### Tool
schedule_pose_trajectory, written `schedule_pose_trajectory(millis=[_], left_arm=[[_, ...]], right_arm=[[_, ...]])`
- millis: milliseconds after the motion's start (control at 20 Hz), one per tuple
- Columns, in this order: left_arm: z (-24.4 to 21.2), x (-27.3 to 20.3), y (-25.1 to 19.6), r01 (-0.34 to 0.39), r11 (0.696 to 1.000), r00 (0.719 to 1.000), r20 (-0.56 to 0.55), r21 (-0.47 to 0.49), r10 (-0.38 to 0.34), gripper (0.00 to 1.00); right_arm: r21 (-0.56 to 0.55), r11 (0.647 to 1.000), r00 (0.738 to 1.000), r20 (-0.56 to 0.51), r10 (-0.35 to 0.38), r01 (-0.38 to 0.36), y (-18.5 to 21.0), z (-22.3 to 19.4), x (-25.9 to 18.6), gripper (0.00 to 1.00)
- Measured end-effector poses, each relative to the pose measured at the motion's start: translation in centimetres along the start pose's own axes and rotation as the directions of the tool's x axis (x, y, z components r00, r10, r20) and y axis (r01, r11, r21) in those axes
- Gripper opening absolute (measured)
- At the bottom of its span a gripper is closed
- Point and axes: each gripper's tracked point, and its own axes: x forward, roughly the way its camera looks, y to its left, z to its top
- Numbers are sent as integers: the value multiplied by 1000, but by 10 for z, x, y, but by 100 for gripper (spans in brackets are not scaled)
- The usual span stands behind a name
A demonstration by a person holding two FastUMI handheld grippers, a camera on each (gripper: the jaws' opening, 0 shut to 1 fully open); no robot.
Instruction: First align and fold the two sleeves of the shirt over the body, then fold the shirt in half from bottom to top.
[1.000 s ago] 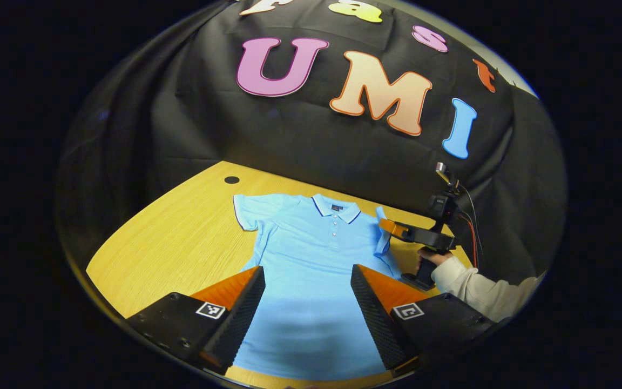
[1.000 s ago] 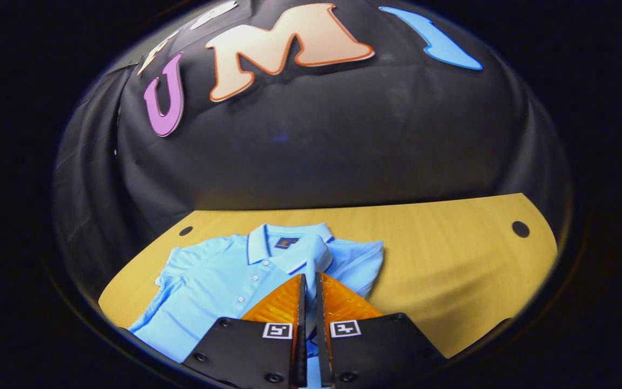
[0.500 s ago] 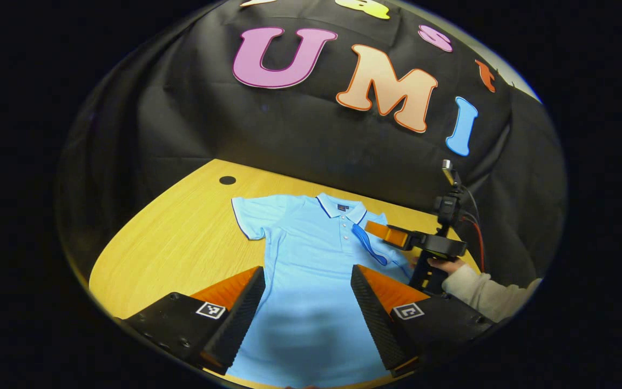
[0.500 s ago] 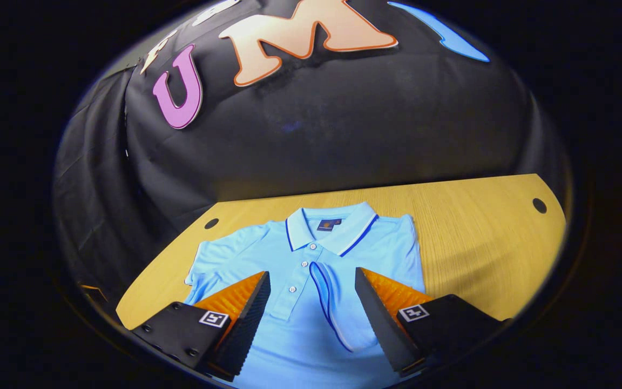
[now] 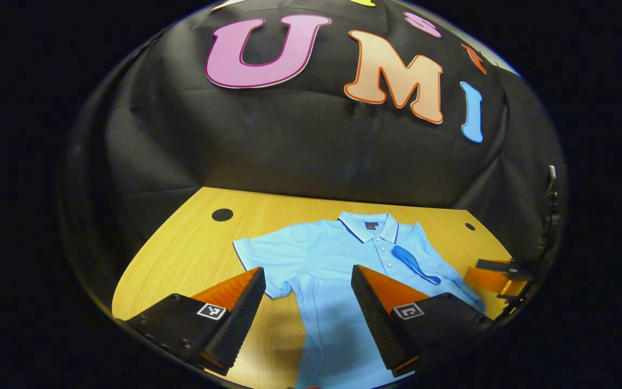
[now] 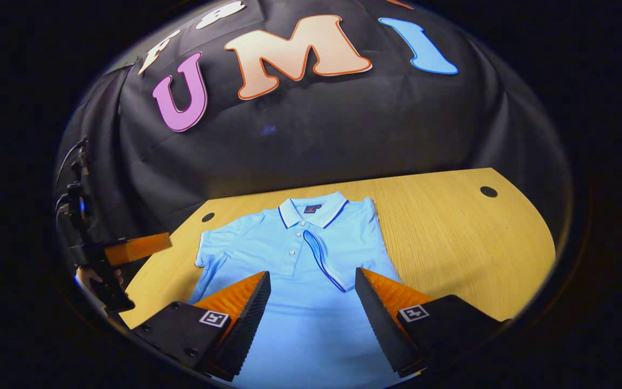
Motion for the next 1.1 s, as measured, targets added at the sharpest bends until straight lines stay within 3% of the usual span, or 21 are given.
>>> schedule_pose_trajectory(millis=[50,150,200,250,300,400,450,500,850,1000,1100], left_arm=[[3,14,8,-8,1000,1000,6,0,8,96],[2,39,25,-39,999,999,-7,4,39,95],[0,52,34,-55,998,998,-21,3,55,95],[-3,62,42,-69,998,997,-37,-6,69,95],[-11,76,49,-74,997,995,-62,-19,72,95],[-27,94,60,-89,995,989,-124,-43,83,96],[-33,100,66,-98,994,985,-150,-51,89,96],[-36,105,69,-103,993,982,-163,-59,92,96],[-57,116,80,-129,991,966,-229,-30,119,96],[-63,115,83,-130,991,960,-245,38,135,95],[-63,119,75,-113,993,966,-229,45,121,87]], right_arm=[[6,1000,1000,5,-13,13,0,1,-5,94],[1,999,999,11,-42,42,-5,2,-14,98],[-2,998,998,14,-57,57,-8,3,-17,94],[-1,998,997,17,-70,70,-11,5,-20,98],[4,996,996,24,-85,85,-14,7,-23,94],[17,994,993,39,-112,111,-20,12,-28,98],[25,992,991,46,-126,125,-23,15,-30,94],[34,991,990,53,-134,133,-25,16,-34,98],[84,983,985,48,-167,162,-35,22,-42,98],[115,982,985,65,-159,151,-32,29,-45,98],[123,981,984,73,-162,152,-33,32,-49,98]])
